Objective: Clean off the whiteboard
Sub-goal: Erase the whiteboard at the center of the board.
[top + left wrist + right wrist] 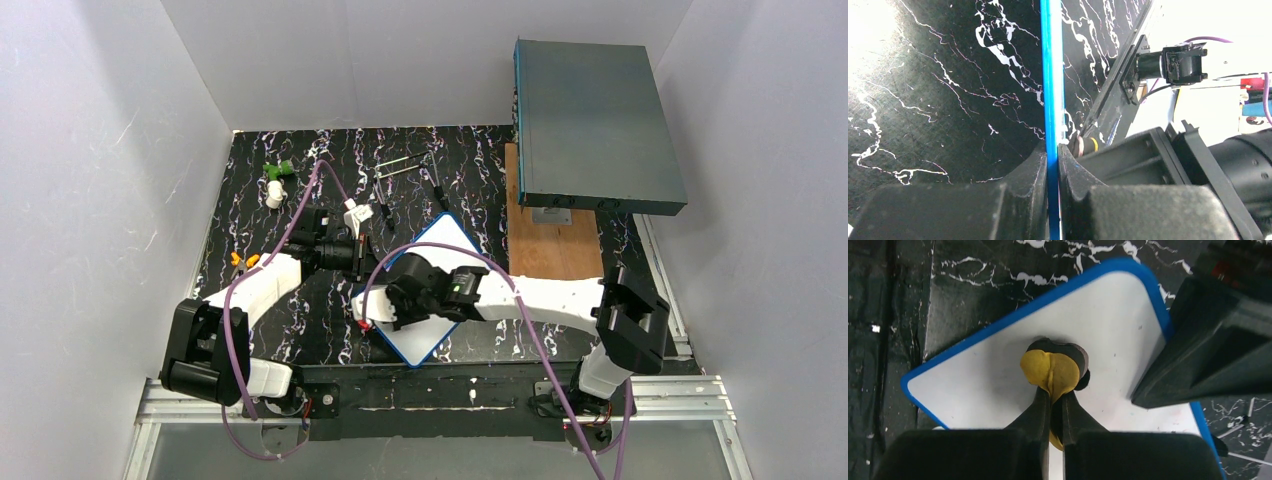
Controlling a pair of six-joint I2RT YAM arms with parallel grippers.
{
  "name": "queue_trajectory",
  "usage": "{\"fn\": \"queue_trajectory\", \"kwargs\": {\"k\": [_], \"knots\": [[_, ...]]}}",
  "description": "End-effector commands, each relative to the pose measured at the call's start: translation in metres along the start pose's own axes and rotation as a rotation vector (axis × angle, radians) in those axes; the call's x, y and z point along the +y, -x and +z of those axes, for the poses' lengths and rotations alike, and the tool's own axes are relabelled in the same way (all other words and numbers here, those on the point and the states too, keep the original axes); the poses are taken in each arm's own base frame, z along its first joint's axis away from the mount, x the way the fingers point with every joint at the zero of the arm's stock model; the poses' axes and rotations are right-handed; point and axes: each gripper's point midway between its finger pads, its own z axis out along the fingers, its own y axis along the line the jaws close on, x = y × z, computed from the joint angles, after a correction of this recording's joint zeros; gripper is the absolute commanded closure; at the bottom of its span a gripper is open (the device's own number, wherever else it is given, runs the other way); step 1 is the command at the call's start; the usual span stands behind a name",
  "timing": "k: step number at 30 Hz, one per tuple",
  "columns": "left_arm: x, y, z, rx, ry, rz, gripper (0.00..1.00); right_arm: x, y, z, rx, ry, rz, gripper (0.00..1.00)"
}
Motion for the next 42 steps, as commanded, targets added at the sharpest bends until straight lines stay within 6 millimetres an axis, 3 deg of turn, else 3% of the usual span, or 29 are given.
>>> {"fn": "queue_trajectory", "kwargs": {"k": [1,3,5,8,13,17,21,23,26,28,34,37,42], "knots": [[-0.029,0.005,0.0,-0.002,-0.131,0.119,1.0,-0.023,0.045,0.007,-0.083,-0.118,-0.023,0.99],[-0.029,0.005,0.0,-0.001,-0.134,0.119,1.0,-0.01,0.053,0.008,-0.088,-0.083,-0.034,0.99],[-0.028,0.004,0.0,-0.002,-0.127,0.12,1.0,0.002,0.046,0.012,-0.08,-0.056,-0.031,0.99],[-0.029,0.001,-0.002,0.001,-0.117,0.127,1.0,0.004,0.003,0.011,-0.021,-0.087,-0.011,0.99],[-0.03,0.004,-0.002,0.0,-0.124,0.135,1.0,-0.038,-0.082,-0.025,0.072,-0.198,0.189,0.99],[-0.032,0.005,-0.002,-0.002,-0.135,0.139,1.0,-0.068,-0.135,-0.058,0.111,-0.333,0.28,0.99],[-0.033,0.005,-0.003,-0.007,-0.141,0.143,1.0,-0.088,-0.178,-0.073,0.164,-0.413,0.361,0.99],[-0.034,0.004,-0.003,-0.01,-0.146,0.15,1.0,-0.093,-0.187,-0.072,0.184,-0.426,0.377,0.99],[-0.036,0.003,-0.004,-0.018,-0.15,0.167,1.0,-0.093,-0.191,-0.067,0.193,-0.416,0.384,0.99],[-0.038,0.003,-0.005,-0.024,-0.154,0.178,1.0,-0.078,-0.184,-0.061,0.159,-0.336,0.389,0.99],[-0.039,0.006,-0.005,-0.036,-0.158,0.19,1.0,0.008,-0.128,-0.051,-0.053,-0.014,0.218,0.99],[-0.039,0.007,-0.005,-0.039,-0.157,0.191,1.0,0.041,-0.105,-0.053,-0.123,0.094,0.133,0.99],[-0.036,0.007,-0.008,-0.048,-0.111,0.209,1.0,0.035,-0.098,-0.077,-0.094,0.131,0.151,0.99]]}}
